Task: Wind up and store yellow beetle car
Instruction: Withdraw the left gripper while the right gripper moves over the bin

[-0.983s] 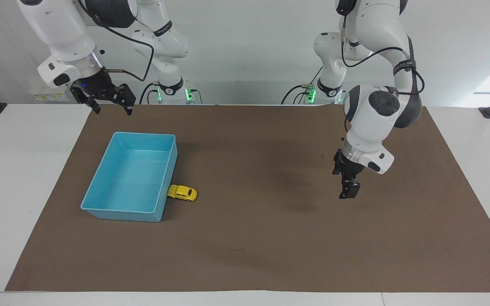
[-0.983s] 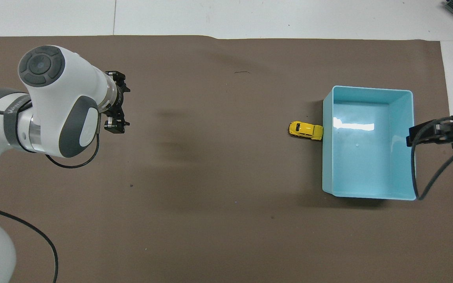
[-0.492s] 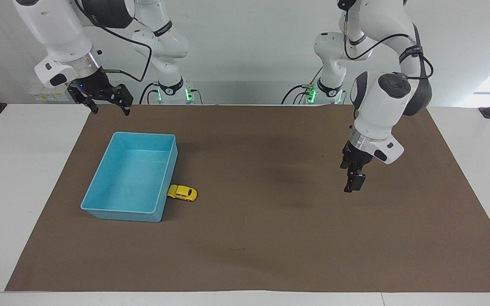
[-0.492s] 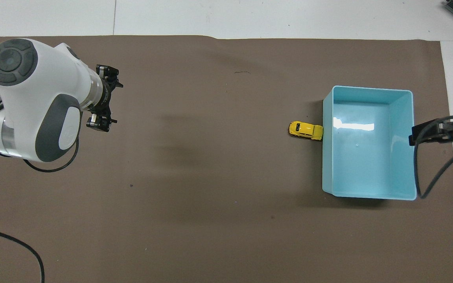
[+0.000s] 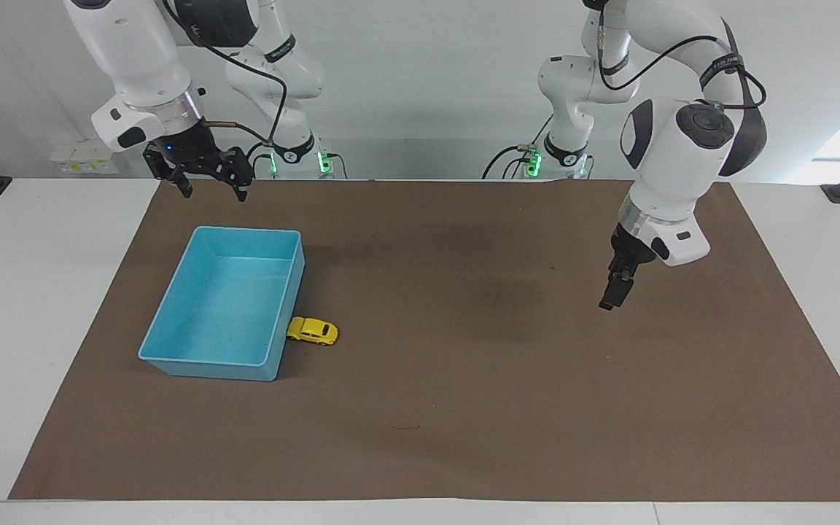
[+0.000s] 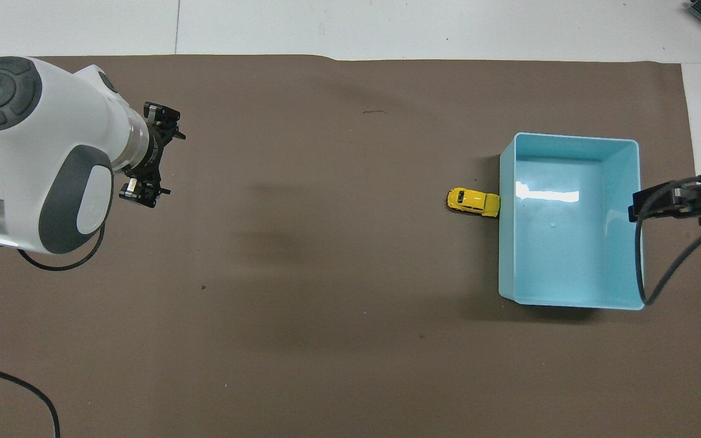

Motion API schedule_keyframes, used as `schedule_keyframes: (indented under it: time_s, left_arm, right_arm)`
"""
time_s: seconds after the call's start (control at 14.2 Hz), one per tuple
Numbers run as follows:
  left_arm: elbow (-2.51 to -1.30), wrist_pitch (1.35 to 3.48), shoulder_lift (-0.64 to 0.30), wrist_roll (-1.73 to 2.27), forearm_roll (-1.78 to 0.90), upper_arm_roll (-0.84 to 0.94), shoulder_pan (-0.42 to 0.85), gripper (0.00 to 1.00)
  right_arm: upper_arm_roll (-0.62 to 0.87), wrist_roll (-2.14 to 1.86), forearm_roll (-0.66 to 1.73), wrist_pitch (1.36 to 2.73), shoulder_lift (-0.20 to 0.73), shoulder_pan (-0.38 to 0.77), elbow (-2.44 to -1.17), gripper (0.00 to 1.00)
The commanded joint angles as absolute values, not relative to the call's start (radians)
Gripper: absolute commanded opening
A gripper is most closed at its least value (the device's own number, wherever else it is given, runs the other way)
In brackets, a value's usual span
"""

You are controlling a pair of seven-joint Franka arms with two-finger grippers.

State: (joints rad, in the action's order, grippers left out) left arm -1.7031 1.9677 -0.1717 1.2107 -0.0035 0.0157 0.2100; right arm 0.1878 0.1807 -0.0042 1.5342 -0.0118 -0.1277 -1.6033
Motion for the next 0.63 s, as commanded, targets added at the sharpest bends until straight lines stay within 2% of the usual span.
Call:
schedule_keyframes:
  time_s: [0.0,0.21,0.56]
  left_arm:
    - [-1.721,1.948,-0.132,1.022,0.000,0.025,0.180,1.00]
    - [-1.721,1.948,-0.126,0.801,-0.002,0.025,0.158,1.00]
    - [-1.721,1.928,-0.117,0.507,-0.002,0.018,0.133,1.00]
  right_arm:
    - [0.192,0.257,0.002,1.543,0.015,-0.101,-1.582,1.00]
    - [0.192,0.400,-0.003,1.594,0.025,-0.083,-1.585,1.00]
    - [0.196,0.589,0.002,1.605,0.064,-0.043,-1.580,1.00]
